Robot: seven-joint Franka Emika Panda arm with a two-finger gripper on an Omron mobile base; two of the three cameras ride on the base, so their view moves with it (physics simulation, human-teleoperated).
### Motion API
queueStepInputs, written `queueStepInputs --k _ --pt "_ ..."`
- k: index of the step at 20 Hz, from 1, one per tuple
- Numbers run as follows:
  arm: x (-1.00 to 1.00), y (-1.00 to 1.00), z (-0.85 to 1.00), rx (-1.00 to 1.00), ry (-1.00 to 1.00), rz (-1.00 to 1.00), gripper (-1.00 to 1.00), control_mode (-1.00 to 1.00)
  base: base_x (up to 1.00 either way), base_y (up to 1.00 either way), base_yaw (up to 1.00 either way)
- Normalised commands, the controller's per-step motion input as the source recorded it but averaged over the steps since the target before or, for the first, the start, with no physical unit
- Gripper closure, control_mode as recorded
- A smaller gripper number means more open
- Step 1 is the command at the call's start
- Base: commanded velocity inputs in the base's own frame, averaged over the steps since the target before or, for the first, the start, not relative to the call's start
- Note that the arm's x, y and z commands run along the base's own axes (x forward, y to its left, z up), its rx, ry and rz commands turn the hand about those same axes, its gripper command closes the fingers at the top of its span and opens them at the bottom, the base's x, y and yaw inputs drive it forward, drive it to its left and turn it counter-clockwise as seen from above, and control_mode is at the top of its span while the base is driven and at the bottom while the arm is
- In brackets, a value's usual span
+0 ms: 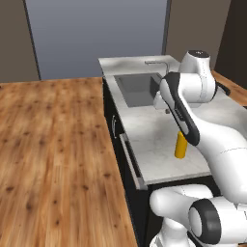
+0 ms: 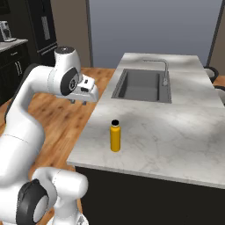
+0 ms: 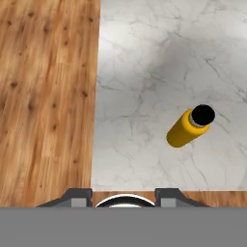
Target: Pick the water bottle from the counter and place it in the open cabinet.
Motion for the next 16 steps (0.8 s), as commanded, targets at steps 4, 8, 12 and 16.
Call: queueStepInputs --k 4,8,12,16 --pt "0.0 0.0 0.0 0.0 0.0 0.0 -1.0 -1.0 0.0 0.0 0.0" --pt "-0.22 -0.16 0.0 0.04 -0.09 0.01 -1.0 -1.0 0.0 0.0 0.0" --pt "-0.64 -0.47 -0.05 0.16 -0.21 0.05 -1.0 -1.0 0.0 0.0 0.0" --pt "-0.86 -0.46 -0.12 0.14 -0.26 0.03 -1.0 -1.0 0.0 0.0 0.0"
